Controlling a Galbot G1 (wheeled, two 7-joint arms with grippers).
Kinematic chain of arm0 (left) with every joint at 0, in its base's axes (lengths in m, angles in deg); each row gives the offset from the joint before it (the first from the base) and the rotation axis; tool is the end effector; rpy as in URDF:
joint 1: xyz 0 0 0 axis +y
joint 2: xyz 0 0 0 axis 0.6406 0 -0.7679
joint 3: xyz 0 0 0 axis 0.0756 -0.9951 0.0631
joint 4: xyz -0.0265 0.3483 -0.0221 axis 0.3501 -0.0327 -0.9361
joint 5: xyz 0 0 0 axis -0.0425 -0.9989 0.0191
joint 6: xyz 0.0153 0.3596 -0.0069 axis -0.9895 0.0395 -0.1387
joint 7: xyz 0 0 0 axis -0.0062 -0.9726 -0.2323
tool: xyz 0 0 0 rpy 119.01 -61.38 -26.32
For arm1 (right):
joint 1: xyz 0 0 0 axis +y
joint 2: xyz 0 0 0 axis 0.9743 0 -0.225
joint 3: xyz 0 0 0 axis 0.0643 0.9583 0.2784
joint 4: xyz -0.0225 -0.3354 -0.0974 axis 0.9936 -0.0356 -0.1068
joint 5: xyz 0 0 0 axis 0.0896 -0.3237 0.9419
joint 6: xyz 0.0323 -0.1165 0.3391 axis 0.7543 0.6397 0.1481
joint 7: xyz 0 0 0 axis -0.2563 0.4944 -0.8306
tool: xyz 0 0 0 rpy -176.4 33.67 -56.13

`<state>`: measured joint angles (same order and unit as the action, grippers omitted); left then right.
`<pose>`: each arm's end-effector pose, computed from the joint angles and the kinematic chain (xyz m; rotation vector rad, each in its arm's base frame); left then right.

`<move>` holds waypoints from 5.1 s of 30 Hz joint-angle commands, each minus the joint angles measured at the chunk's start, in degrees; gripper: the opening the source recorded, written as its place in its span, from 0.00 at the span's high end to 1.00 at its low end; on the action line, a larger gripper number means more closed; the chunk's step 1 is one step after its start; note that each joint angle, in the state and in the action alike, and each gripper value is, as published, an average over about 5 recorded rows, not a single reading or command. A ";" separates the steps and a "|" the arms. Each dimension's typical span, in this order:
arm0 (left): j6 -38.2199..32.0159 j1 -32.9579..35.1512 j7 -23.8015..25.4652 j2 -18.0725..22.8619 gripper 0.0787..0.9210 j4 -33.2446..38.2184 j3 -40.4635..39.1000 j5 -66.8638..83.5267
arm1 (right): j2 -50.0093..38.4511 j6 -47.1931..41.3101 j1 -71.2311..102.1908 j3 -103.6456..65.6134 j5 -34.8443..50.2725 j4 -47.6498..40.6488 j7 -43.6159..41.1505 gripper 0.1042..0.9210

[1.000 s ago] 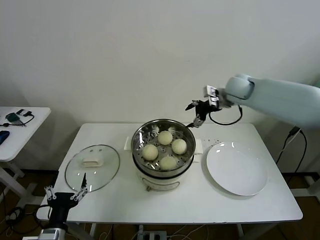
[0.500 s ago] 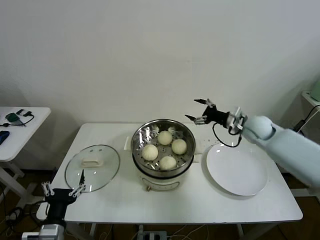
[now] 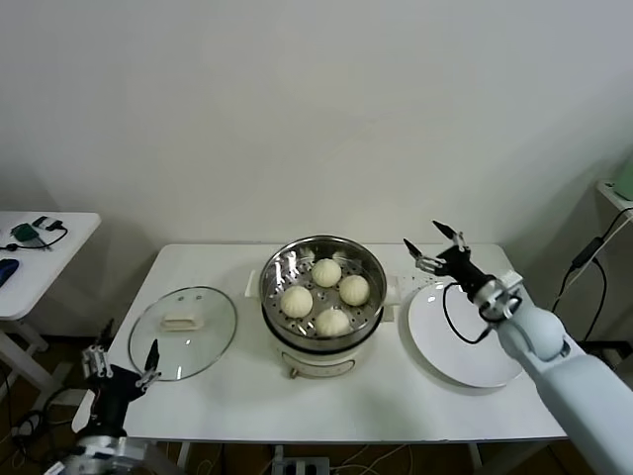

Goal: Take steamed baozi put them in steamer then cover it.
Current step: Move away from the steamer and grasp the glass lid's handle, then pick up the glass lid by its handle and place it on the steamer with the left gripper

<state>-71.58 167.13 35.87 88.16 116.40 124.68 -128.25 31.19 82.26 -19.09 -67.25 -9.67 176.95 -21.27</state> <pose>0.1457 0.0978 -0.2858 0.1653 -2.4896 -1.6007 0.3794 -0.1662 -0.2885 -0.6195 3.0294 -0.1986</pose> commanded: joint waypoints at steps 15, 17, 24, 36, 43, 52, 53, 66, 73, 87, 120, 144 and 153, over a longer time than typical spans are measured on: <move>-1.33 -22.90 -7.95 -1.95 0.12 -34.72 -10.53 -35.34 | 11.47 -1.10 22.34 -20.10 -10.97 4.28 1.05 0.12; -1.83 -25.26 -8.87 -1.98 0.12 -37.74 -9.84 -36.02 | 11.79 -1.06 22.55 -20.25 -11.44 4.19 0.94 0.12; -2.93 -31.50 -11.46 -2.49 0.12 -45.33 -8.34 -38.25 | 12.48 -0.88 22.53 -20.36 -12.59 3.56 0.55 0.12; -3.47 -36.92 -13.18 -3.43 0.12 -52.03 -8.10 -38.84 | 12.75 -0.57 21.70 -20.09 -14.09 2.45 -0.02 0.12; -3.14 -39.64 -13.50 -4.23 0.12 -54.07 -8.03 -37.66 | 13.16 -0.26 21.31 -19.88 -14.90 1.73 -0.42 0.12; -4.34 -40.53 -13.28 -4.68 0.18 -55.16 -8.50 -35.52 | 13.51 -0.06 20.68 -19.75 -15.42 0.69 -0.78 0.12; -4.46 -40.38 -13.25 -4.68 0.21 -55.08 -8.54 -35.34 | 13.54 -0.04 20.62 -19.78 -15.44 0.59 -0.82 0.12; -4.35 -35.05 -11.38 -7.23 0.66 -46.71 -9.27 -29.53 | 14.08 0.51 19.53 -19.69 -16.36 -0.83 -1.12 0.12; -2.05 -28.83 -10.54 -11.17 0.89 -34.61 -9.08 -25.38 | 14.07 0.94 18.79 -19.84 -16.57 -2.16 -1.39 0.12; 20.35 -14.50 -4.31 -21.47 0.92 -3.08 -13.02 -19.64 | 13.49 1.16 16.42 -19.18 -17.55 -4.87 -1.36 0.12; 41.22 -48.78 19.71 2.60 0.92 -17.68 -54.74 -39.31 | 14.08 2.10 12.12 -17.50 -22.98 -10.16 -1.02 0.12; 39.26 -47.38 14.64 8.91 0.92 -29.36 -53.86 -42.40 | 14.48 2.92 12.79 -19.21 -24.08 -10.52 -1.52 0.12; 38.84 -46.79 13.99 8.47 0.92 -30.29 -52.81 -42.76 | 14.52 3.09 12.39 -18.91 -24.57 -10.86 -1.75 0.12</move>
<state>-33.12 120.39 50.72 95.54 88.60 71.55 -170.09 45.64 85.29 -6.62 -86.15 -34.01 166.28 -22.92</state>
